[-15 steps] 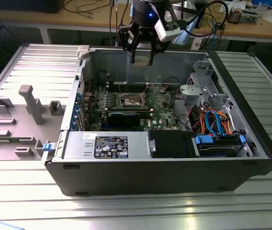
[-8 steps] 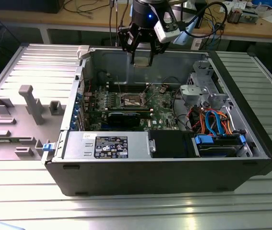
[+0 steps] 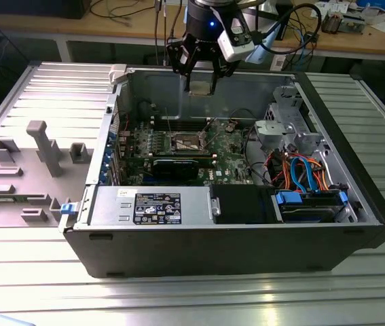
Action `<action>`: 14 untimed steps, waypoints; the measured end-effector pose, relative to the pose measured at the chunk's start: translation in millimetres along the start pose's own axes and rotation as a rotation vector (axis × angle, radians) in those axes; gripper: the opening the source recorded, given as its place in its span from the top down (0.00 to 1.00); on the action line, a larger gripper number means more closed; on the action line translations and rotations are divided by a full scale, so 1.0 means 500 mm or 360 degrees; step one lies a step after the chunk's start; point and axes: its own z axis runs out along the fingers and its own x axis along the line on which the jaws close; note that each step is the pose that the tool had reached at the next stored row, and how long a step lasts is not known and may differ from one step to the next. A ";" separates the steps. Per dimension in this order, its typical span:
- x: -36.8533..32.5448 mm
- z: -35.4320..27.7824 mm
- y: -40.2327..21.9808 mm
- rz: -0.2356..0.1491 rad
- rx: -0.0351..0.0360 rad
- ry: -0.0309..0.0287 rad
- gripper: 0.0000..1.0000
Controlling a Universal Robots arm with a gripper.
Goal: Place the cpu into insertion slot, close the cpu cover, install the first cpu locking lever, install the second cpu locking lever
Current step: 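Place the cpu into insertion slot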
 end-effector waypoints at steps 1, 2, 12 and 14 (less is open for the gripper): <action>0.000 0.000 0.000 0.0000 0.0000 -0.00001 0.45; 0.000 0.001 0.000 0.0000 0.0000 0.00000 0.45; 0.000 0.007 -0.001 0.0000 0.0000 0.00000 0.45; 0.001 0.008 -0.001 0.0000 0.0000 -0.00001 0.45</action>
